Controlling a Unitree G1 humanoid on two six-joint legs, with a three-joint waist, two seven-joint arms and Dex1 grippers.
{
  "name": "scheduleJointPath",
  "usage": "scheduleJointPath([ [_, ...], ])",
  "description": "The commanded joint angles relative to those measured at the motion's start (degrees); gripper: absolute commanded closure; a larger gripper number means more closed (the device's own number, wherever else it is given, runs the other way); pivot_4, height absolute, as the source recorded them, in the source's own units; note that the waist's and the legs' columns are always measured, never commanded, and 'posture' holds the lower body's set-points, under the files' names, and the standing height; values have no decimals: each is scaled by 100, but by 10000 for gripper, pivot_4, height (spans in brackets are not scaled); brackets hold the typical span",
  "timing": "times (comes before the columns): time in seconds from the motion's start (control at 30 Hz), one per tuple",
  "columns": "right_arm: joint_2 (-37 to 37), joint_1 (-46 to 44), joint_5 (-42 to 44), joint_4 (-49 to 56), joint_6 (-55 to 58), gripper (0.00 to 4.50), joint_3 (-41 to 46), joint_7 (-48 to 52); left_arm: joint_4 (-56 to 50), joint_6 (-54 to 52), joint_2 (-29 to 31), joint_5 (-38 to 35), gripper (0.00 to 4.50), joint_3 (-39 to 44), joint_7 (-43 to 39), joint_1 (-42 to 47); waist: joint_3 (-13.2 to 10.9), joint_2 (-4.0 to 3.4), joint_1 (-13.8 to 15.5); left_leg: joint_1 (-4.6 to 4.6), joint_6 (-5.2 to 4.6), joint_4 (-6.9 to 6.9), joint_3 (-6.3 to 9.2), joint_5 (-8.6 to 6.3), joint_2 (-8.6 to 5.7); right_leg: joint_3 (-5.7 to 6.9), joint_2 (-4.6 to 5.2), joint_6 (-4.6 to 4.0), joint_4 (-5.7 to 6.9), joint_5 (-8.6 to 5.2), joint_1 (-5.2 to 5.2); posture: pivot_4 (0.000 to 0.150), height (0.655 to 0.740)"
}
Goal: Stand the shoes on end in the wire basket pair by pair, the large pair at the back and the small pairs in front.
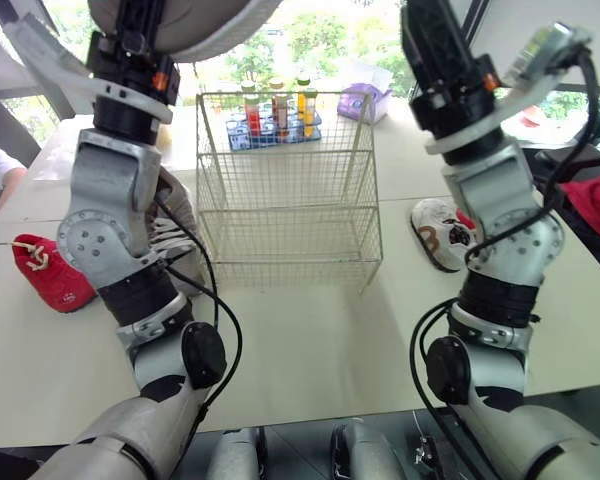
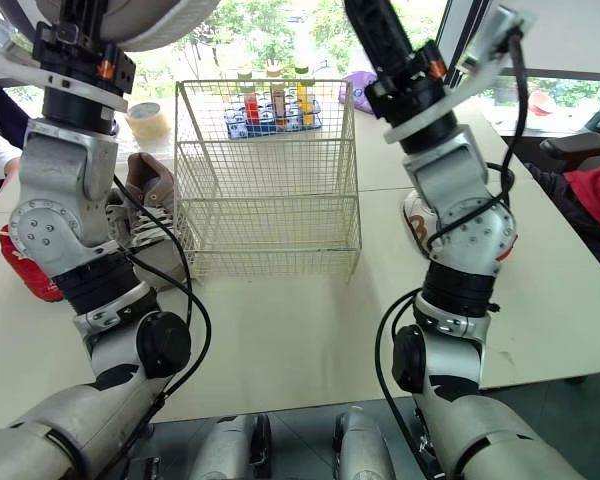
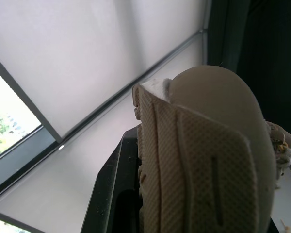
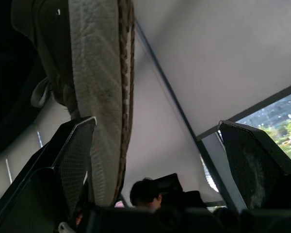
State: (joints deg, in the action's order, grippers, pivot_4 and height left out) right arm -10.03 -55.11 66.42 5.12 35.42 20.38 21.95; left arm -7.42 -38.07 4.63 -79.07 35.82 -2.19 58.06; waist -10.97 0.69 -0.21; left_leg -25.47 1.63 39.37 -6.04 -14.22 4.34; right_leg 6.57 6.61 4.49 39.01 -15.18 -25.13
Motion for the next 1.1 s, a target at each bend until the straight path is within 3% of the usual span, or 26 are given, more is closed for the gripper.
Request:
scheduleJointPath([
  [0.03, 12, -260, -70, -153, -229, 1253, -60, 204, -136, 186, 111, -214, 34602, -270, -134, 23, 0, 0, 39, -2, 0, 4, 0, 0, -1, 0, 1, 0, -1, 0, 0, 1500, 6938],
  [0.67, 134, -996, -94, -448, -424, 1253, -313, 576, -111, 522, 50, 224, 34602, -1241, -625, -785, 0, 0, 81, -3, -5, 10, 0, -3, 1, 1, -1, 0, 1, 0, 0, 1500, 6938],
  [0.77, 137, -976, -283, -489, -546, 9412, -333, 562, -130, 558, 40, 254, 34602, -1308, -660, -842, 0, 0, 82, -3, -7, 10, 1, -4, 1, 2, -1, 0, 1, 0, 0, 1500, 6938],
  [0.9, 207, -966, -572, -473, -854, 25741, -356, 574, -163, 579, 65, 286, 34602, -1387, -685, -906, 0, 0, 79, -3, -9, 9, 1, -6, 1, 2, -1, 0, 1, 0, 0, 1500, 6938],
  [1.0, 325, -958, -771, -365, -1096, 28573, -383, 447, -235, 552, 105, 311, 34602, -1475, -723, -1001, 0, 0, 63, -2, -9, 9, 0, -6, 1, 2, -1, 0, 1, 0, -1, 1500, 6938],
  [1.1, 336, -950, -867, -292, -1216, 28573, -397, 512, -331, 426, 206, 225, 23179, -1558, -861, -1096, -1, 0, 59, -3, -8, 7, 0, -5, 2, 2, -2, 0, 1, 0, -3, 1500, 6938],
])
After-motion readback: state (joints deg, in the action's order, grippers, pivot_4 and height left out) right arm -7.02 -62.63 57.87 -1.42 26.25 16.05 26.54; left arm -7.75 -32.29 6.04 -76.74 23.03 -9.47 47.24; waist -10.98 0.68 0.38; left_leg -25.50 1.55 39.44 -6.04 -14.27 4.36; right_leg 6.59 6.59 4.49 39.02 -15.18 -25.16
